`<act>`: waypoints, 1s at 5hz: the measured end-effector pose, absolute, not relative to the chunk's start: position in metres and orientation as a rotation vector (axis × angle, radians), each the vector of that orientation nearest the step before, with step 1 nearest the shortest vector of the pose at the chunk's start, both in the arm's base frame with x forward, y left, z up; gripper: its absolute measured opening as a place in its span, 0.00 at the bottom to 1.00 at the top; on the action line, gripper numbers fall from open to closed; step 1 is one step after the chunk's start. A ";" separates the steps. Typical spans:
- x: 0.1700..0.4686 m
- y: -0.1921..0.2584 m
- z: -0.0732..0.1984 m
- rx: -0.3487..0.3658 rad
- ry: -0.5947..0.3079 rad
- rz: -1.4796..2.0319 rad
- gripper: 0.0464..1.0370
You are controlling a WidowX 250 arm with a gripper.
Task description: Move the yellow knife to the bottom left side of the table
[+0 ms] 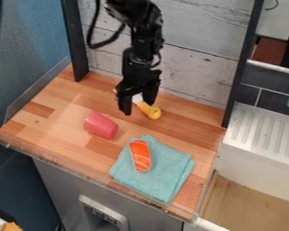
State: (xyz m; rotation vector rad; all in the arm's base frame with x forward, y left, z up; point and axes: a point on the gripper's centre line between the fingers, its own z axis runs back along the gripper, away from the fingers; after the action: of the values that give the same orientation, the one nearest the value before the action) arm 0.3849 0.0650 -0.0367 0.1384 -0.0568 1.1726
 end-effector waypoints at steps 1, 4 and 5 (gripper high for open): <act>0.394 0.059 -0.035 0.095 -0.065 1.137 0.96; 0.409 0.052 -0.064 0.053 -0.024 1.072 0.96; 0.413 0.053 -0.066 0.053 -0.022 1.076 0.91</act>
State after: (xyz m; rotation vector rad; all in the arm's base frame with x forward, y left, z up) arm 0.4133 0.0527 -0.0661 0.0534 -0.0224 1.0763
